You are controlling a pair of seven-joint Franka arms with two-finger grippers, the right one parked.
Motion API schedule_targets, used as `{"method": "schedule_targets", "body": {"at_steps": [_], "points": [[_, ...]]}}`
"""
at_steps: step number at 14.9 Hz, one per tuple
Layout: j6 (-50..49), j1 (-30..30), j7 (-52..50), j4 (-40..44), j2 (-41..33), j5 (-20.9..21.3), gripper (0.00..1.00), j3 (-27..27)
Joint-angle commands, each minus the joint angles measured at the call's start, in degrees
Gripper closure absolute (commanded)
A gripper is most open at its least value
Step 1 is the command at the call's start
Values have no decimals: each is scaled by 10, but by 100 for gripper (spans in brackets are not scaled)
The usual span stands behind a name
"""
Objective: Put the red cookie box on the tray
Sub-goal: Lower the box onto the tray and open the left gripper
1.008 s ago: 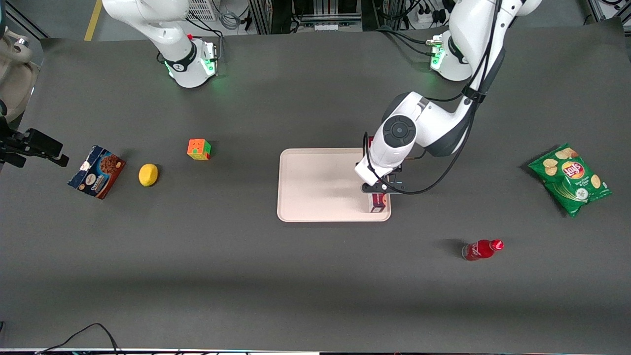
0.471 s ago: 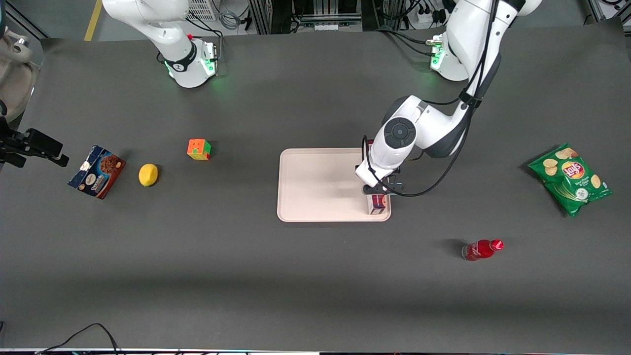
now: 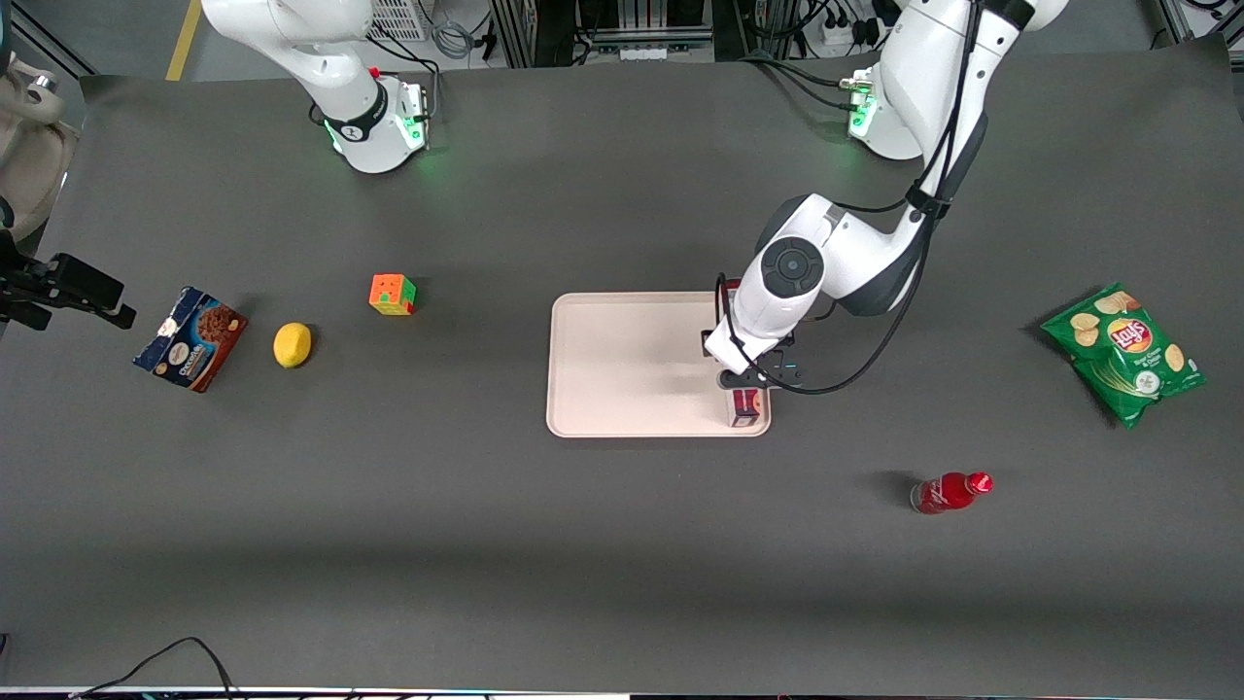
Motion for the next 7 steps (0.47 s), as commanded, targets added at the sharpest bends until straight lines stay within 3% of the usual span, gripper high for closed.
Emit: {"method": "schedule_targets", "body": {"at_steps": [1,7], "points": [[-3,-8,-22,7,-6,8,0,5],[-128,3,-14,71,-77,-2,0,25]]}}
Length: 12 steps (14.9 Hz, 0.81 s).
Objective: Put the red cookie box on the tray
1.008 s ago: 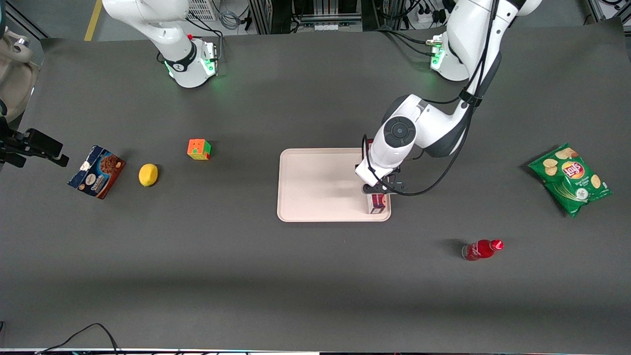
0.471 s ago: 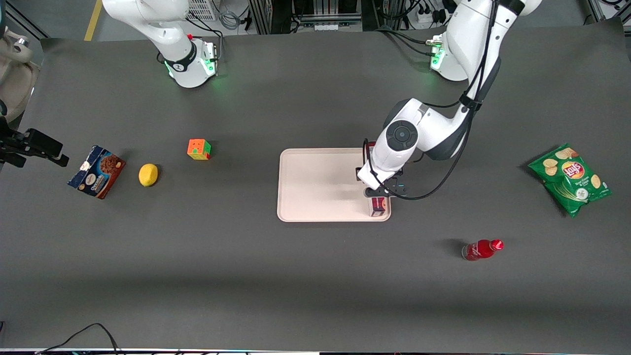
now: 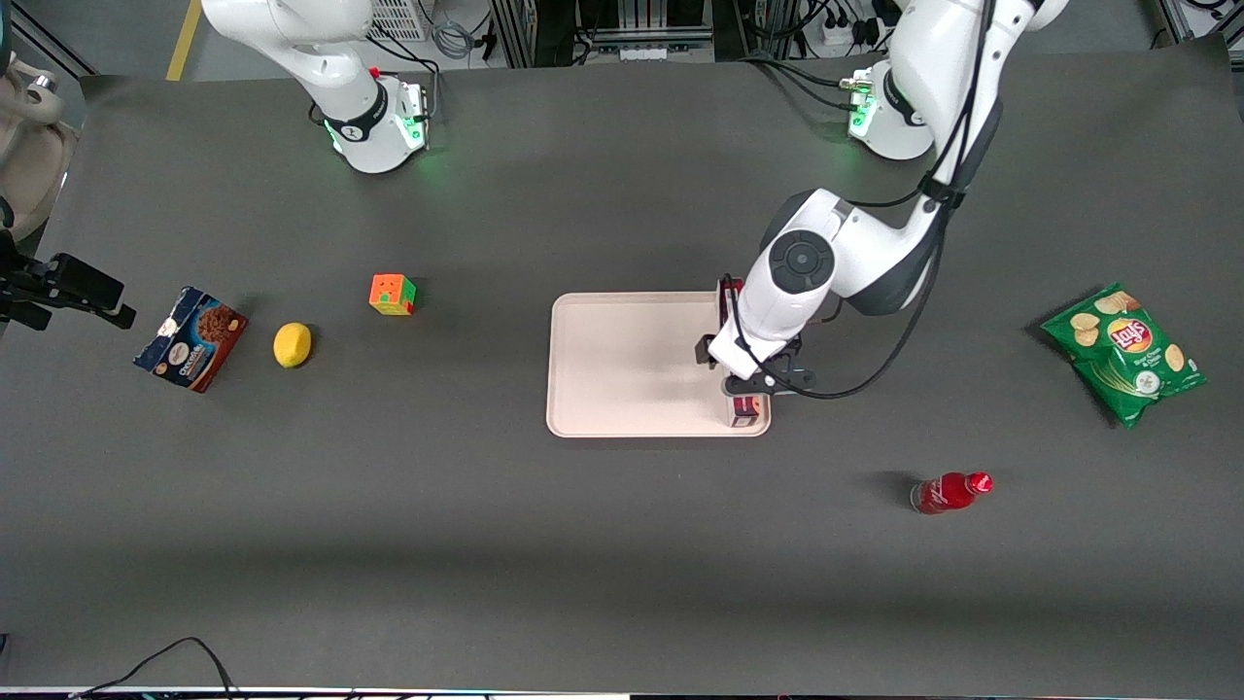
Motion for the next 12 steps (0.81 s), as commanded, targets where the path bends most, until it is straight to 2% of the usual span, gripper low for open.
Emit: {"method": "schedule_targets", "body": {"at_steps": [1,4,7,10,12], "points": [[-113,16,-3,39,-68,-2,0,12],[-176,57,103,43,-127,-6,0,23],[-273,63,218,67,-170,-66,0,100],[-337,107,314,77,-219,-63,0,129],[-366,110,352,87,-238,-62,0,166]]}}
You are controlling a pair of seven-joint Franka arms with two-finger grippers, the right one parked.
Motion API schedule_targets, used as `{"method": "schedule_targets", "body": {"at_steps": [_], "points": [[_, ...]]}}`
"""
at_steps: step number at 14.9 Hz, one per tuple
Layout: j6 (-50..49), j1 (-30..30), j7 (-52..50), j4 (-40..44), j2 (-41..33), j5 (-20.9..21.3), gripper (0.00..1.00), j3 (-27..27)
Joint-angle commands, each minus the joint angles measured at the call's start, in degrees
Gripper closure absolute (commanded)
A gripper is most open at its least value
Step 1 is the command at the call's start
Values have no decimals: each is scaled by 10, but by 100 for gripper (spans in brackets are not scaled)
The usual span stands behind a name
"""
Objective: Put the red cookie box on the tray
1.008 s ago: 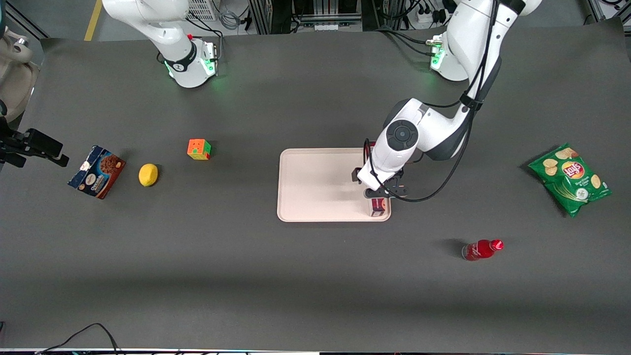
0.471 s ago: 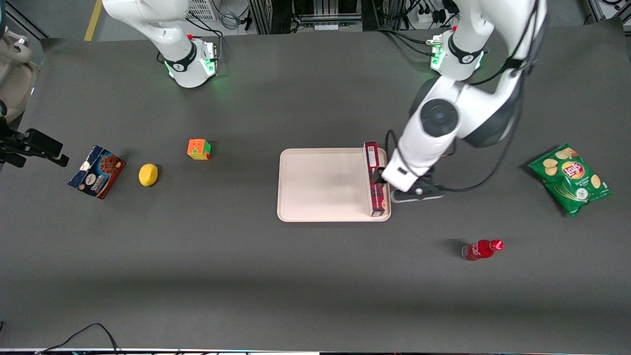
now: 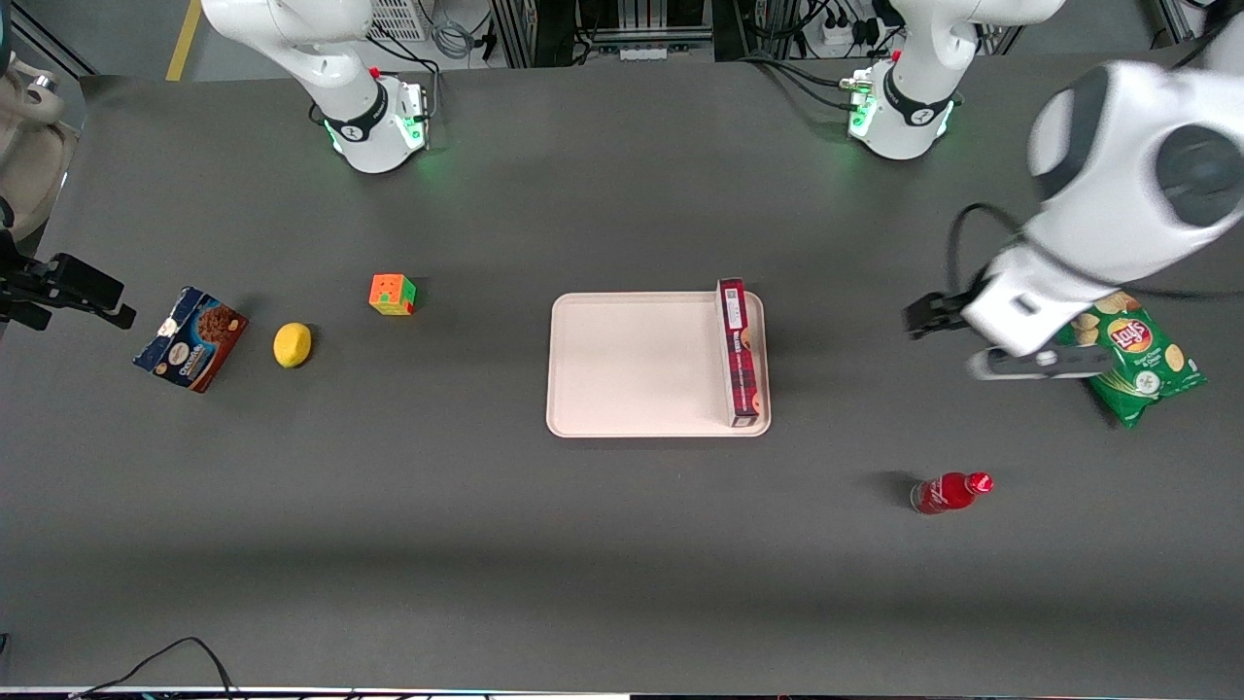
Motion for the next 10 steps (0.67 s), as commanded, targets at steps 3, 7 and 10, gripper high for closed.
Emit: {"method": "schedule_targets", "body": {"at_steps": [3,7,10], "points": [[-107,20,88,42,-58,-4,0,52],[-156,27,88,70,-73,4,0,55],[-157,27,88,70,-77,4,0,54]]}}
